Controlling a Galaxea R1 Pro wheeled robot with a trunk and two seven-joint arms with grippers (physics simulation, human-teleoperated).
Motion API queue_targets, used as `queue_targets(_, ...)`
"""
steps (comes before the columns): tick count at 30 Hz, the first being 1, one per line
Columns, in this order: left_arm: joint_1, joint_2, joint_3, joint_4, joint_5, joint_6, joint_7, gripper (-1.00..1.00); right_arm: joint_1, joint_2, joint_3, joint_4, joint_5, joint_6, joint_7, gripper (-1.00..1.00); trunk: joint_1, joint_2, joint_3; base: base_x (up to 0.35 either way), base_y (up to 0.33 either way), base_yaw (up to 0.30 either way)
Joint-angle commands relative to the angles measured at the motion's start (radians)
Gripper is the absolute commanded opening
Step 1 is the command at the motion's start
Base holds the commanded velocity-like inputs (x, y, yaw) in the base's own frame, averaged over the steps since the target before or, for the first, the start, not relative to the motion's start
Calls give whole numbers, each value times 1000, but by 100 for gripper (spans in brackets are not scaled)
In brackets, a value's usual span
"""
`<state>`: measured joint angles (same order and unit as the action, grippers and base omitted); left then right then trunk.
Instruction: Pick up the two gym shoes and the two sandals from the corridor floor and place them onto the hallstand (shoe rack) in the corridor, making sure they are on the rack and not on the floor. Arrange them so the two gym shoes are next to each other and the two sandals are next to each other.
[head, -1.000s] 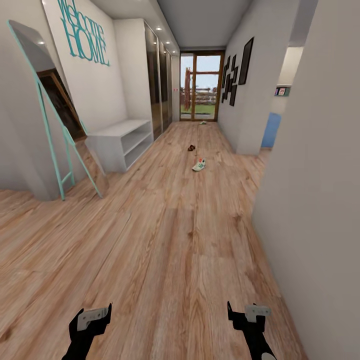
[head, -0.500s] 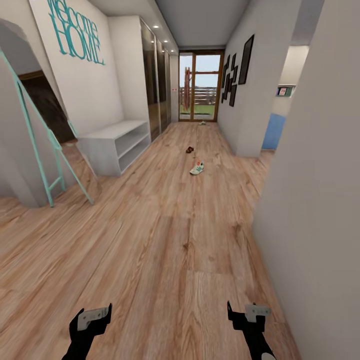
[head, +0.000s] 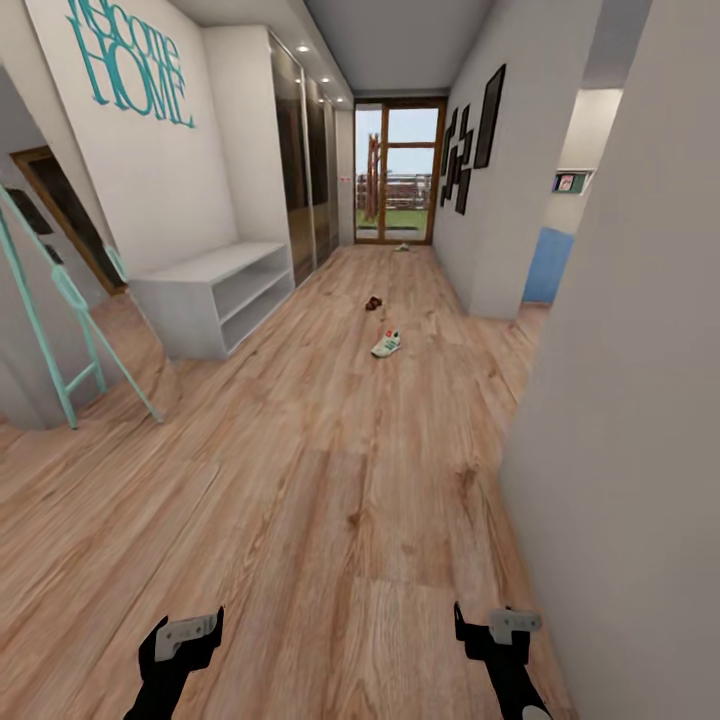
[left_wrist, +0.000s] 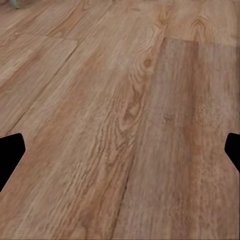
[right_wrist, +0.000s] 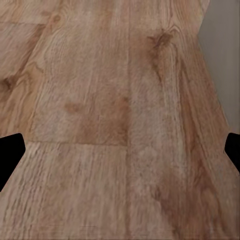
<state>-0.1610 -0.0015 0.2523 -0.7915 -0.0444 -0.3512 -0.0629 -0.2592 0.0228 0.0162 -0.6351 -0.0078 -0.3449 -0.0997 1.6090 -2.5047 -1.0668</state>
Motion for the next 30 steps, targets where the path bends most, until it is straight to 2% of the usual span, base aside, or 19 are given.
queue_targets(1,0,0,0,0,0,0,0,100,0,0,0,0,0,0,0,100,0,0,0,301,-209,0)
queue_targets(14,0,3,2,0,4,1,0,100,0,1,1,0,0,0,1,100,0,0,0,305,-155,0)
queue_targets(30,0,5,2,0,7,1,0,100,0,2,1,0,0,0,1,100,0,0,0,322,46,0)
